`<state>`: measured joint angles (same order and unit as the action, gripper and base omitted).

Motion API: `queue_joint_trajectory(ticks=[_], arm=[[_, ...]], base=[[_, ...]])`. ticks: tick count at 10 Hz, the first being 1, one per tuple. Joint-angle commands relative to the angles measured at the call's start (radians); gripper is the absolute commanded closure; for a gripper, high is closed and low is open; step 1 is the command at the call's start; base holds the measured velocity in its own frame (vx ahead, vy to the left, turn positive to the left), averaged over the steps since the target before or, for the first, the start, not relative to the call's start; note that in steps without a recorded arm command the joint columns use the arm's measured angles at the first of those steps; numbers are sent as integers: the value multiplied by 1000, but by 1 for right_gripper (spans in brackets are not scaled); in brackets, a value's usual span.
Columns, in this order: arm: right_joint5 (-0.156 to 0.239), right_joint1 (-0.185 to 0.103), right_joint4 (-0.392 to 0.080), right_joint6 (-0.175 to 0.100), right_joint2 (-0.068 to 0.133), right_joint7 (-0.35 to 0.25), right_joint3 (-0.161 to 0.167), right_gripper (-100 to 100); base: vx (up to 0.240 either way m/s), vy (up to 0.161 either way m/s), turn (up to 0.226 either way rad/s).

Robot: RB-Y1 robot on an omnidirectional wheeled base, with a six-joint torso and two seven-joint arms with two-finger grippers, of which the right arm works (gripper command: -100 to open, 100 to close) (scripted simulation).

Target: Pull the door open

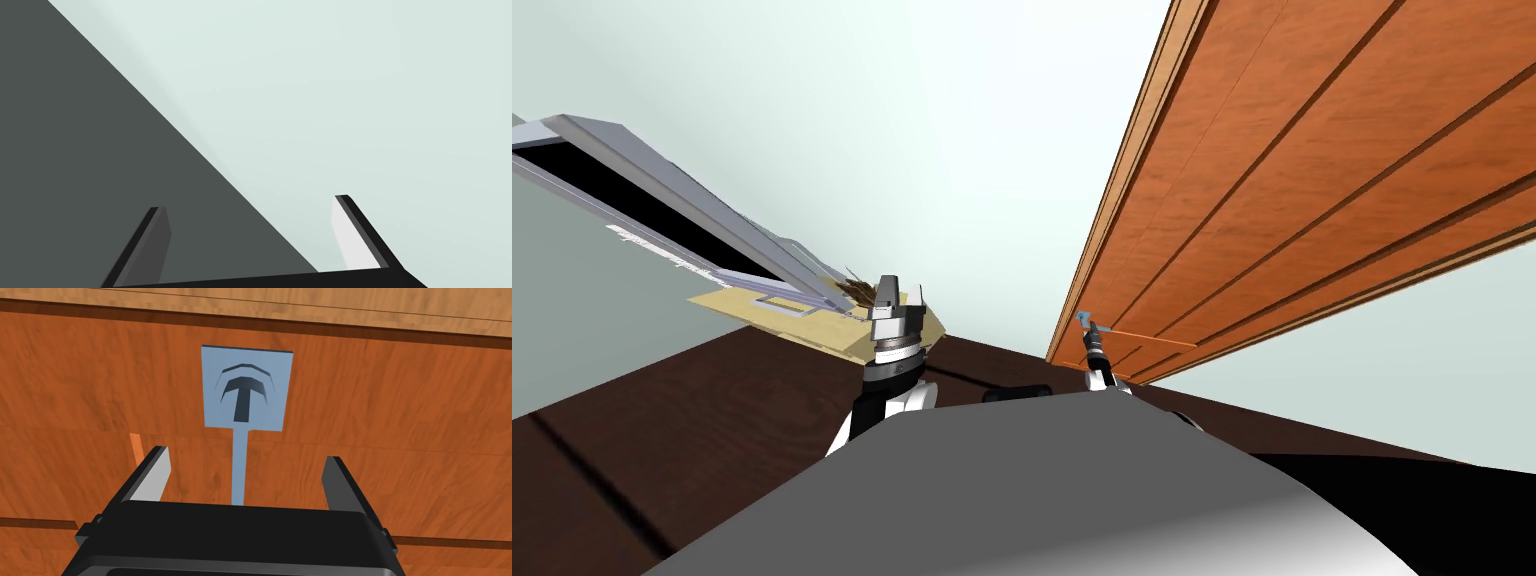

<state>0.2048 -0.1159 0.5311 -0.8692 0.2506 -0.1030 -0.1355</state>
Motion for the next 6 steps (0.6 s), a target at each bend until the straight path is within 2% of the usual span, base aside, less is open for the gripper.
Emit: queue_joint_trajectory(ticks=[1,2,3,6], arm=[[17,19,1,-6,24,-16,-3,-100],[10,20,14,1,17,-11,-1,-100],[10,20,14,1,17,-11,-1,100],[10,20,14,1,17,-11,-1,100]], base=[[170,-27,115],[79,-17,16],[-9,1,-12],[-24,5,0]])
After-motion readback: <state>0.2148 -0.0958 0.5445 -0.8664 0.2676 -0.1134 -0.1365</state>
